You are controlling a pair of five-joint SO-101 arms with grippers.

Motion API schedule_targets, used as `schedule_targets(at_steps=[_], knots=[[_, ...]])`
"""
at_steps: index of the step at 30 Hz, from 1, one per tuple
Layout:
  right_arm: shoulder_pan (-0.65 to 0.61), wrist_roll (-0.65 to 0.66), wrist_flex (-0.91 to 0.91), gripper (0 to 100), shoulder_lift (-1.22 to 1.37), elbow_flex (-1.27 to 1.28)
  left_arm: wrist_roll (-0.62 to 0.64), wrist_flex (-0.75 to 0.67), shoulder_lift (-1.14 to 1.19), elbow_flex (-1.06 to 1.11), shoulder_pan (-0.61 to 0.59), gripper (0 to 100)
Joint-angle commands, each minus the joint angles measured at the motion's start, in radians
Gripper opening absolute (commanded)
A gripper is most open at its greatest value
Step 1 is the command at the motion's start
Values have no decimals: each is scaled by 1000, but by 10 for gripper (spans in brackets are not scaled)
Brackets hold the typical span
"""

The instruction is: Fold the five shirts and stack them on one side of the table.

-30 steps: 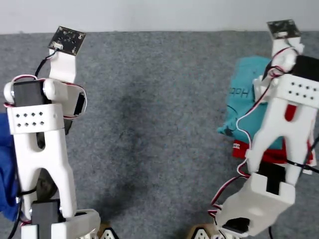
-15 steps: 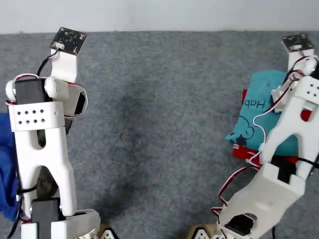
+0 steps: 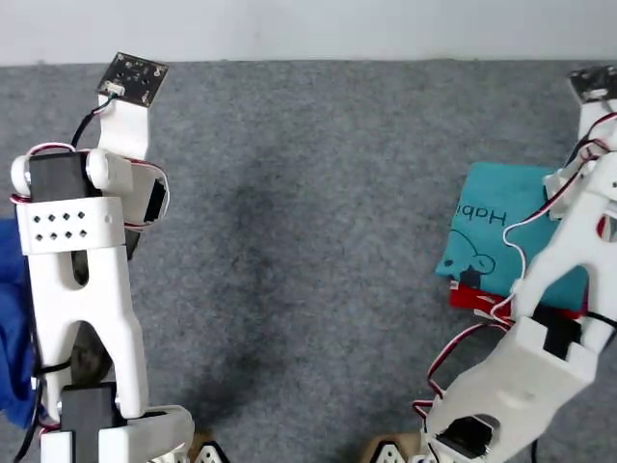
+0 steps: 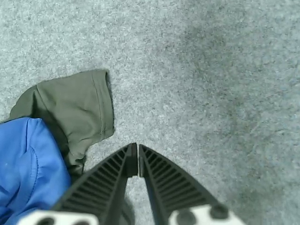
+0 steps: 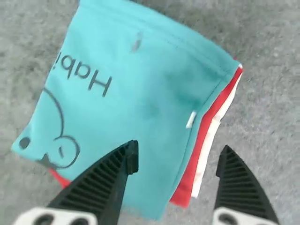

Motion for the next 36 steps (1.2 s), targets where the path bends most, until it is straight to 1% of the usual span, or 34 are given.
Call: schedule_targets(at_steps=[1,5,6,8,12,17,19,22,25,29,32,36], knots=[[-10,-8,59,204,-65,-49,-5,-6,-9,-10,2,14],[5,-3,41,26,-35,-48,-5,-5,-9,-10,-2,14],[15,-2,18,2,-13,-48,-5,-5,-11,-10,-2,14],[38,35,-39,28,39,-48,-6,-5,-11,-10,-2,14],[96,92,-196,8,162,-49,-6,-5,-11,-10,0,14],[170,92,-395,9,334,-52,-8,-5,-11,-10,0,14],[185,87,-418,9,366,-69,-8,-3,-11,-10,2,14],[179,84,-251,9,302,-184,-8,-3,-11,-10,2,14],[145,84,-84,9,226,-305,-8,-3,-23,-10,2,14],[93,84,82,9,174,-387,-8,-6,-75,-8,0,14],[73,84,110,9,150,-371,-8,-5,-100,-4,-6,14],[70,83,110,9,61,-265,-9,-3,-130,-4,-3,14]])
